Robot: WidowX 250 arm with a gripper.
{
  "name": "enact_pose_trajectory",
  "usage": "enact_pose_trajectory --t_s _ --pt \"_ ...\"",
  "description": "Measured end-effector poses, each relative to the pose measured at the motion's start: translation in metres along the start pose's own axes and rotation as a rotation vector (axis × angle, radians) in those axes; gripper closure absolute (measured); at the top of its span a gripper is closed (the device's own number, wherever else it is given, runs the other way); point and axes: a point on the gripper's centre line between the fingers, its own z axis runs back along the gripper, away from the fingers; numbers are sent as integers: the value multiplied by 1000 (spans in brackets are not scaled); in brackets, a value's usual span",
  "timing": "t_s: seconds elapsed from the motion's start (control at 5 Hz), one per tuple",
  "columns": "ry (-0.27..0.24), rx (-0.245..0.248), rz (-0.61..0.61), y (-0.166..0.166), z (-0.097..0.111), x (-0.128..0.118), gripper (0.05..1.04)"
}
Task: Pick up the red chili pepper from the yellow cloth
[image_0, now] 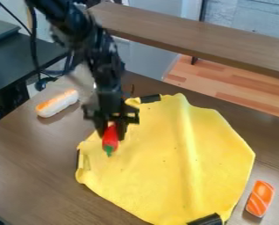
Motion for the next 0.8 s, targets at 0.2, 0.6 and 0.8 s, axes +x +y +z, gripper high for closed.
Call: enact_pose_trajectory --t_s 0.2,0.6,0.8 --pt "-20 13 30 5 13 27 618" --pt "-44 159 46 25 -8 61 617" --pt "-78 193 38 34 -9 74 617"
